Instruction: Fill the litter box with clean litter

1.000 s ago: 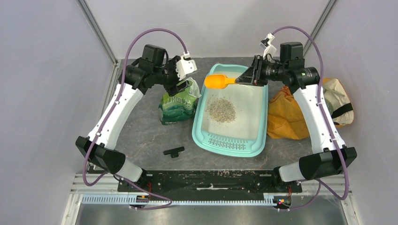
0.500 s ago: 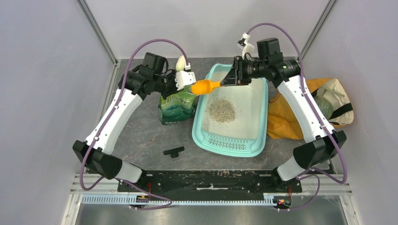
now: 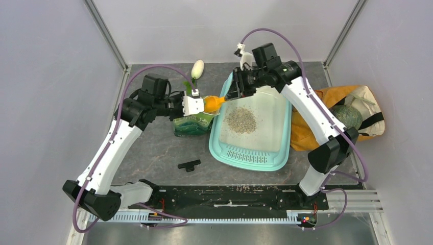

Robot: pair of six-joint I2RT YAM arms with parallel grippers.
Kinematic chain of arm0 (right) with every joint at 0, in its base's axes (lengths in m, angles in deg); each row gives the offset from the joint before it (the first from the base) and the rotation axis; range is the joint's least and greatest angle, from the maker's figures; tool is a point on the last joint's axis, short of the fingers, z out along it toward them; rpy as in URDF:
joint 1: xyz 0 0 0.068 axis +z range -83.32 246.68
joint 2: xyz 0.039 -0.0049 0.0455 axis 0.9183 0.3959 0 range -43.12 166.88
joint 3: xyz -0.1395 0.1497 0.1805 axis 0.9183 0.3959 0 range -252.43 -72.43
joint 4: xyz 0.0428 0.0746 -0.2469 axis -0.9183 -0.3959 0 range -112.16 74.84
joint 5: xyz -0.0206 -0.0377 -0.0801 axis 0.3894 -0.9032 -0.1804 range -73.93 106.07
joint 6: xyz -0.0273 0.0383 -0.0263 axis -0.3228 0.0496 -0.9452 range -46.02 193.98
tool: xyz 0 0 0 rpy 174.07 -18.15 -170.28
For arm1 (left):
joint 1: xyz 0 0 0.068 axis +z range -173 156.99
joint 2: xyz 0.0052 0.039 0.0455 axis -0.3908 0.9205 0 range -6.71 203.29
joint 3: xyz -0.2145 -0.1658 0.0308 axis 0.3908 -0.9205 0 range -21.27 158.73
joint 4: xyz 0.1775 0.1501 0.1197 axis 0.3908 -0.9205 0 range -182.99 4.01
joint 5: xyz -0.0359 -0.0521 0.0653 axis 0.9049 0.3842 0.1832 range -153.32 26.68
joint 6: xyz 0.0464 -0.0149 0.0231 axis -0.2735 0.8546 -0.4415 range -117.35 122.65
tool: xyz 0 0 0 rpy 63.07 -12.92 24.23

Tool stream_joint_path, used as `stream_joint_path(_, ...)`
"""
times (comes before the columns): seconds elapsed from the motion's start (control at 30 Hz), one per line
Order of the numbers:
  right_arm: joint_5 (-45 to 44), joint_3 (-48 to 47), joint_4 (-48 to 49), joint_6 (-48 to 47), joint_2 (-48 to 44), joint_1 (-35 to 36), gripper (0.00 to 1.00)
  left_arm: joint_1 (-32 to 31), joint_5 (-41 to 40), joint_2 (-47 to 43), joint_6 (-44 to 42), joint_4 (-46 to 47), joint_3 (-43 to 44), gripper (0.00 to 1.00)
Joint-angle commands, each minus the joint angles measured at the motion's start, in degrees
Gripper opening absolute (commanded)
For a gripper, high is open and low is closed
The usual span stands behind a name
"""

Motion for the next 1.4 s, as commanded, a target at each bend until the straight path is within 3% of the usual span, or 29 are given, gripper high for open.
stream_joint_path(0.0,-5.13,-4.57,-1.31,-0.42,4.22,3.79,0.0,0.27,2.64,-2.73,-3.99,5.42,-2.38,0.02)
stream_joint_path(0.37,-24.38,-10.81,-1.86,-0.31,13.28,13.63,0.0,0.19,4.47,-3.03,-3.67,7.05,-2.56,0.02)
stream_joint_path(0.53,-25.38,-10.81,-2.34,-0.48,17.4,15.83,0.0,0.17,4.8,-3.24,-4.06,8.2,-3.27,0.02)
stream_joint_path(0.93,-8.94,-4.33,5.66,2.06,24.13,16.07,0.0,0.19,5.31,-2.35,-4.3,10.23,-4.46,0.02)
stream_joint_path(1.17,8.92,7.11,25.13,7.96,17.78,13.07,0.0,0.18,6.32,-2.27,-4.07,11.75,-6.06,0.02)
stream_joint_path(1.37,16.57,15.5,45.29,17.24,11.27,12.07,0.0,0.19,7.29,-0.76,-3.84,14.28,-5.8,0.02)
